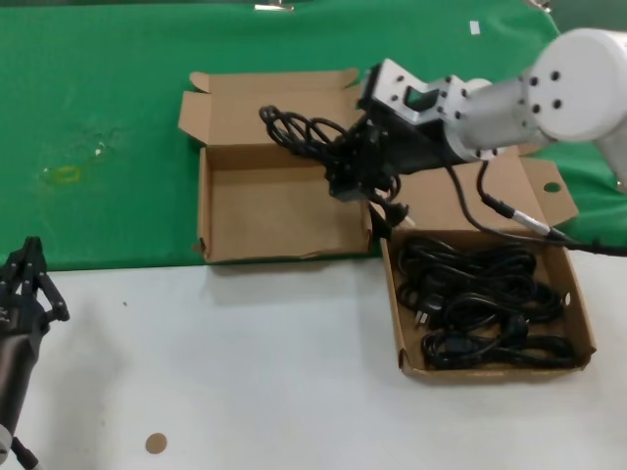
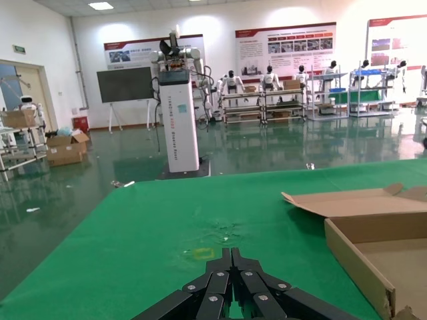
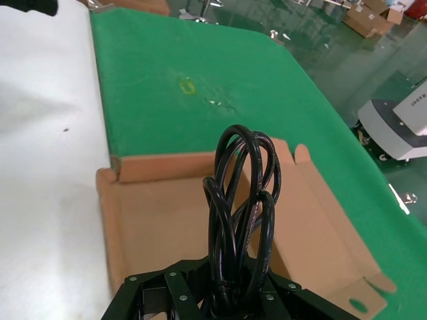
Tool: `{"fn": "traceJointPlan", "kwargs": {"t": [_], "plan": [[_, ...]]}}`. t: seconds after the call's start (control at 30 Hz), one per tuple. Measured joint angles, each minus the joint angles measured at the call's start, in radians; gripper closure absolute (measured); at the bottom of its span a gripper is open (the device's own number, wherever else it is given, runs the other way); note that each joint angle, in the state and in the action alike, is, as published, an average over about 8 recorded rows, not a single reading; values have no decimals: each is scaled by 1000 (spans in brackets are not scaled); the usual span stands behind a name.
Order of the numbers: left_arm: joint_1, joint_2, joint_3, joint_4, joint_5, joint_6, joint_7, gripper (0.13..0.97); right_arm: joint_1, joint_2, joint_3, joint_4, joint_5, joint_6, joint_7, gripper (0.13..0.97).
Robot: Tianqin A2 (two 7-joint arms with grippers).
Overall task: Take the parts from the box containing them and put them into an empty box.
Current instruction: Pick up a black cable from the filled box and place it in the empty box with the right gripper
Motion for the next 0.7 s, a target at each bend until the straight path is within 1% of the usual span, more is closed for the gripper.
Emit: {"fn": "traceJointPlan", "kwargs": {"t": [0.33, 0.5, 0.7], "plan": [[0, 0, 0, 0, 0, 0, 0, 945, 62, -110, -31, -147, -49, 59, -36, 920], [0, 0, 0, 0, 0, 0, 0, 945, 92, -162, -43, -251, -56, 99, -83, 920], [0, 0, 0, 0, 0, 0, 0, 945, 128, -226, -54, -402, -50, 162, -166, 920]]}}
